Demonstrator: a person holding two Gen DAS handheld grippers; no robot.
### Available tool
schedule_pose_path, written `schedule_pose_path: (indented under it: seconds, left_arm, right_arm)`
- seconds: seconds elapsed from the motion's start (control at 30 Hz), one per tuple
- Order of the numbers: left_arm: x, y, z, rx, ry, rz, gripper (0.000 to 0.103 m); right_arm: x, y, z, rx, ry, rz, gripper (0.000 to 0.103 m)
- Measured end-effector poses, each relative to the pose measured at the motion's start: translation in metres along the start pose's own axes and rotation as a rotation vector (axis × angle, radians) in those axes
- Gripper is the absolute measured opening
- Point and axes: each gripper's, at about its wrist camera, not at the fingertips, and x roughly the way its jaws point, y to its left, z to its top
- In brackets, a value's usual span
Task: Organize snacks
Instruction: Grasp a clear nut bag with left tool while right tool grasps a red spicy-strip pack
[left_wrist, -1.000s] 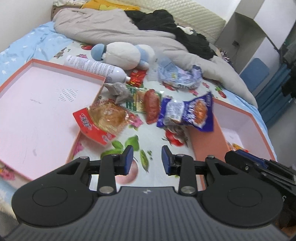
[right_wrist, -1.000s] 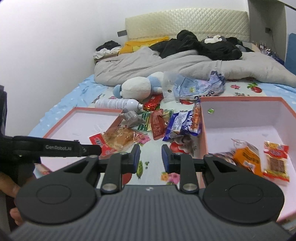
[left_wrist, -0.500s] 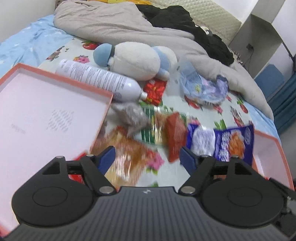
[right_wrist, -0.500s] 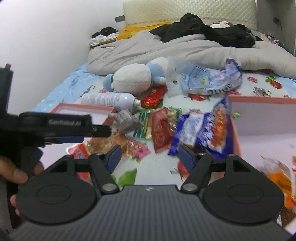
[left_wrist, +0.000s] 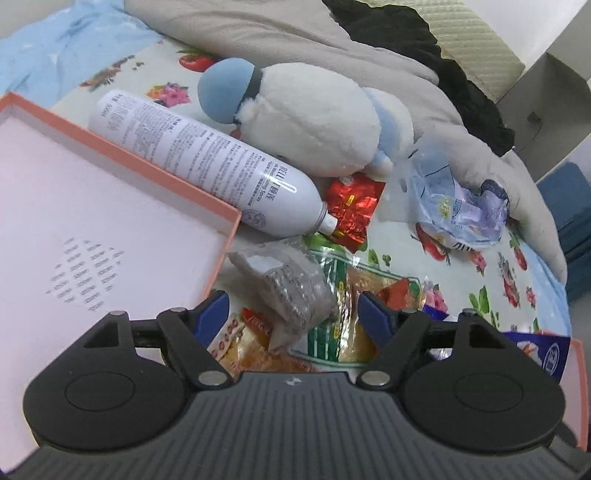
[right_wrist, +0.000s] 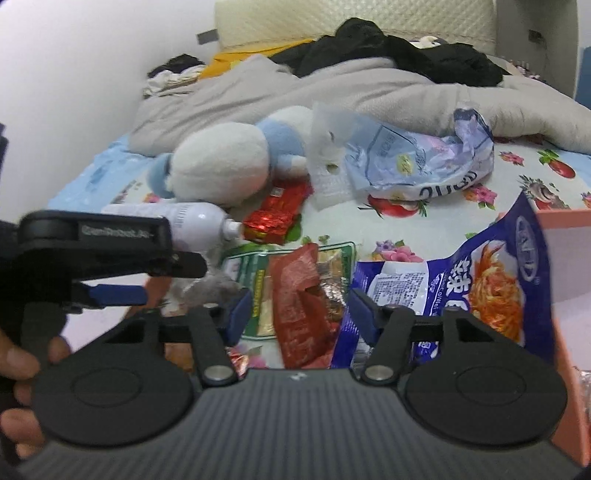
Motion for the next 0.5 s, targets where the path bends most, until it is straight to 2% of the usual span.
schedule_pose_path:
  seconds: [0.23, 0.33, 0.4, 0.5]
  left_arm:
    - [0.024, -0.001, 0.008, 0.036, -0.004, 0.014, 0.075]
    - [0.029, -0.005, 0.010, 0.046, 0.006, 0.014, 0.067]
    - [0.033, -0.005, 0.010, 0.045, 0.018, 0.005, 0.063]
    - [0.034, -0.006, 0.009, 0.046, 0.011, -0.003, 0.059]
  right_arm:
    - [0.026, 0.012, -0.004, -0.076, 0.024, -0.013, 0.053]
    - [0.032, 0.017, -0.005, -0.102, 0.028, -0.040, 0.053]
    - [0.036, 0.020, -0.007, -0.118, 0.042, -0.056, 0.043]
    - [0.035, 0.021, -0.007, -0.123, 0.038, -0.061, 0.041]
